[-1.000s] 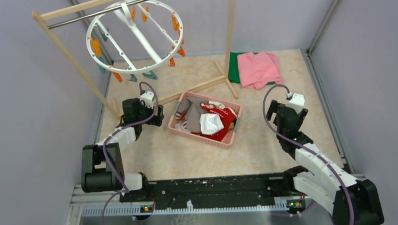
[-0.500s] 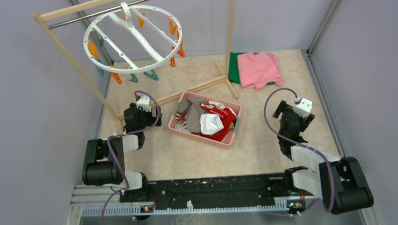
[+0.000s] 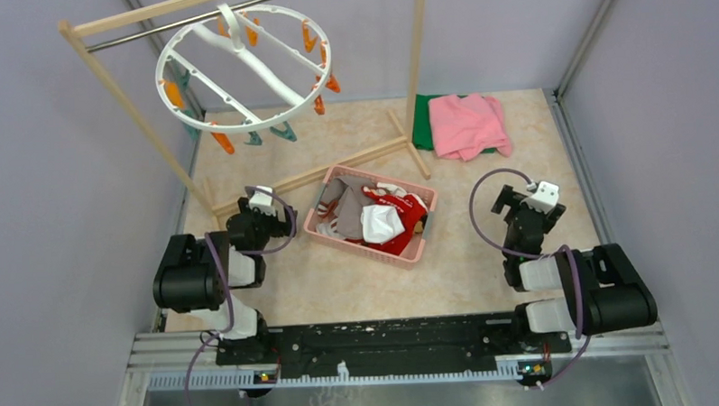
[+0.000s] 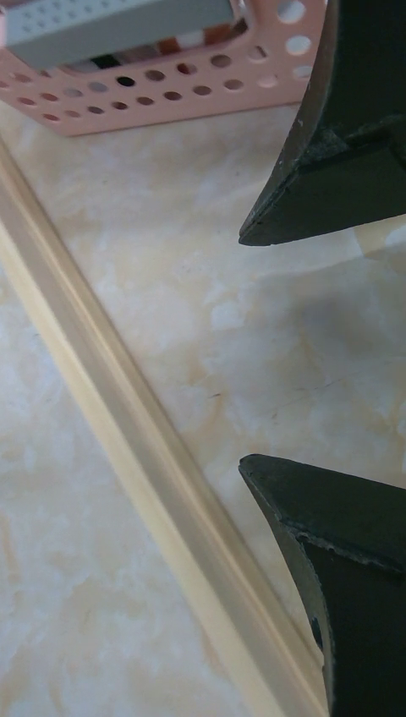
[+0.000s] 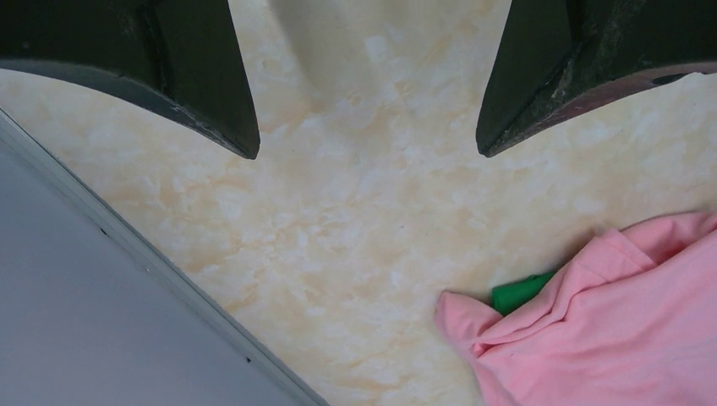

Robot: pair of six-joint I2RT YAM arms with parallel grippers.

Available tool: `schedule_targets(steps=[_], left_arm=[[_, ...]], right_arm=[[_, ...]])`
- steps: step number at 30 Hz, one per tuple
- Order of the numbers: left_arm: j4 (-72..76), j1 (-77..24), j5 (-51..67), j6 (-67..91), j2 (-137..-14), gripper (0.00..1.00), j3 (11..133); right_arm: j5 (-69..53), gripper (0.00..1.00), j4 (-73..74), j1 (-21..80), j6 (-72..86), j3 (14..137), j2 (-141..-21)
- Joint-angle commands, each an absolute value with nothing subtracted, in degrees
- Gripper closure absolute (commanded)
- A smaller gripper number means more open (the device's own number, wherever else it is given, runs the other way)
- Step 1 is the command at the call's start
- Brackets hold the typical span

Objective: Remove the socks clipped to the hanger

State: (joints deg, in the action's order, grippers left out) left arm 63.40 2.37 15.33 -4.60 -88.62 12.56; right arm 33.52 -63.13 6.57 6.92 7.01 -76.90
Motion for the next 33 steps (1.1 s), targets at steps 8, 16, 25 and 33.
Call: schedule_targets(steps=[8, 16, 25, 33], left_arm=[[68.3, 2.3, 15.1, -4.5, -91.0, 0.01, 16.1], [66.8, 1.8, 14.3, -4.5, -89.6, 0.01, 15.7], [66.5, 1.8, 14.1, -4.5, -89.7, 0.01, 15.9], [65.8, 1.3, 13.1, -4.9, -90.0, 0.01, 16.5]], right_arm=[[24.1, 0.01, -73.5, 6.2, 1.6, 10.1, -84.9], [21.9, 0.01, -71.8, 4.5, 3.1, 9.7, -83.5], [22.0, 0.01, -72.1, 4.5, 2.9, 9.7, -83.7], [21.9, 0.01, -72.1, 4.6, 2.9, 9.7, -83.7]])
